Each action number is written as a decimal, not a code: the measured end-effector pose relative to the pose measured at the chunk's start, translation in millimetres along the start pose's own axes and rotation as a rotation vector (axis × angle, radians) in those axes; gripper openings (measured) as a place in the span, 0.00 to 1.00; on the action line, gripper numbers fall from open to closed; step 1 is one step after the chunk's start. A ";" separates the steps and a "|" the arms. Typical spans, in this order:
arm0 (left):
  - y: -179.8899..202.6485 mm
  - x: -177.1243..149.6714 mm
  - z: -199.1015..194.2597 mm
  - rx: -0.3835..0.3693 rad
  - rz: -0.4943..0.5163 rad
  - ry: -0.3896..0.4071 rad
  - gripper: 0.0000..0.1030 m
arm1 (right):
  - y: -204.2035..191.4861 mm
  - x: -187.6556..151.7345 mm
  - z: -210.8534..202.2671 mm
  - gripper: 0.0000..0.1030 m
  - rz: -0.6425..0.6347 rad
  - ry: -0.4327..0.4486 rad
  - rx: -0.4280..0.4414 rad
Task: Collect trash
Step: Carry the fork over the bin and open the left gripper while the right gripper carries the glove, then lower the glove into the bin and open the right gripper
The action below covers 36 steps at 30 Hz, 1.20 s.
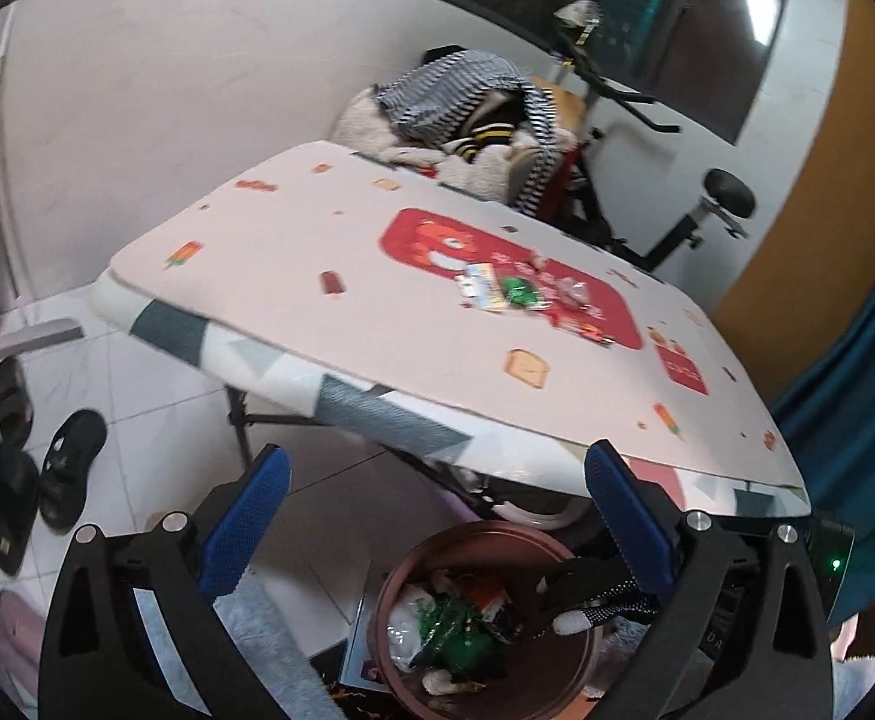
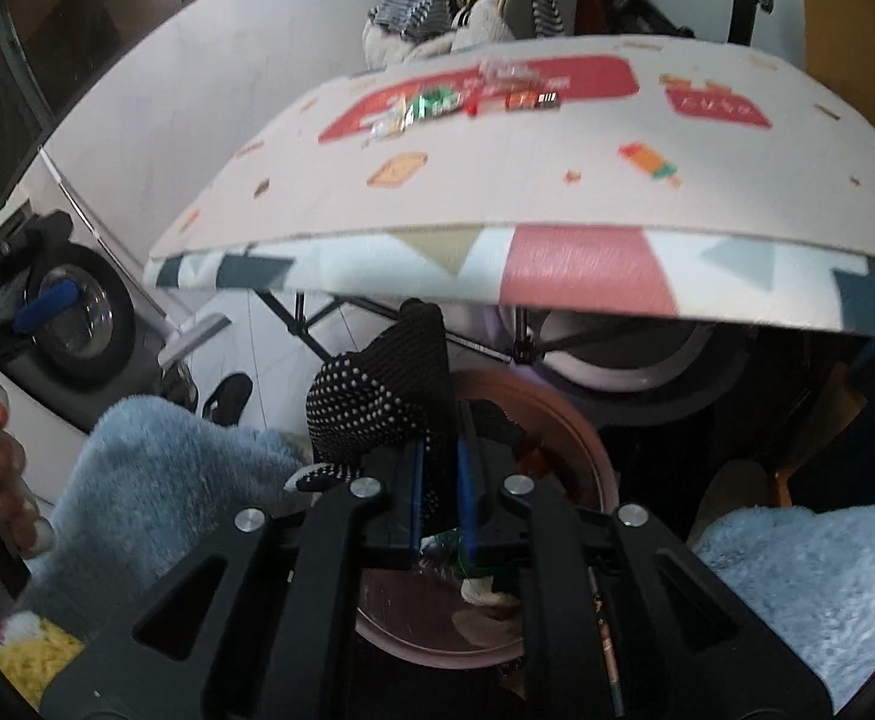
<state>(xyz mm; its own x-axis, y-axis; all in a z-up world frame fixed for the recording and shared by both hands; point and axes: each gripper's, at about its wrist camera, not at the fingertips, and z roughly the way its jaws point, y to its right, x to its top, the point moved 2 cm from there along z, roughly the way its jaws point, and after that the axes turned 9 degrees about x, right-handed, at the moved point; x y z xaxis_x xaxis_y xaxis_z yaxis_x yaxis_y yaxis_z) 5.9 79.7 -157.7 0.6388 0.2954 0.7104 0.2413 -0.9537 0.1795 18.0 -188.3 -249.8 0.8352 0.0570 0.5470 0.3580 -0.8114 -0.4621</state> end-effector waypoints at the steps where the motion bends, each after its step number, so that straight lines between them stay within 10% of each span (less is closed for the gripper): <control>1: -4.5 -2.0 2.2 0.010 -0.017 -0.009 0.93 | 0.3 -1.2 4.0 0.13 0.000 -0.015 -0.008; 13: -10.2 -17.3 9.9 0.069 -0.029 -0.040 0.93 | 0.6 -6.7 21.9 0.20 -0.008 -0.090 -0.049; 20: -8.0 -21.4 11.0 0.061 -0.024 -0.051 0.93 | 2.9 -6.3 20.8 0.88 -0.003 -0.082 -0.088; 29: -5.7 -23.1 12.3 0.057 -0.017 -0.058 0.93 | 8.3 -8.6 27.0 0.93 0.014 -0.115 -0.126; 36: -5.1 -22.9 12.5 0.062 -0.013 -0.059 0.93 | 7.4 -28.0 68.4 0.93 -0.070 -0.360 -0.333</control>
<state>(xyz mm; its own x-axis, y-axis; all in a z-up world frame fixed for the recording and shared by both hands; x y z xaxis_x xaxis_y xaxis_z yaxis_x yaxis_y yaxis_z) -0.8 78.5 -183.3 0.6769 0.3126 0.6664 0.2935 -0.9449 0.1450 25.8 -156.2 -316.3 0.9261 0.2678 0.2657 0.3147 -0.9369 -0.1525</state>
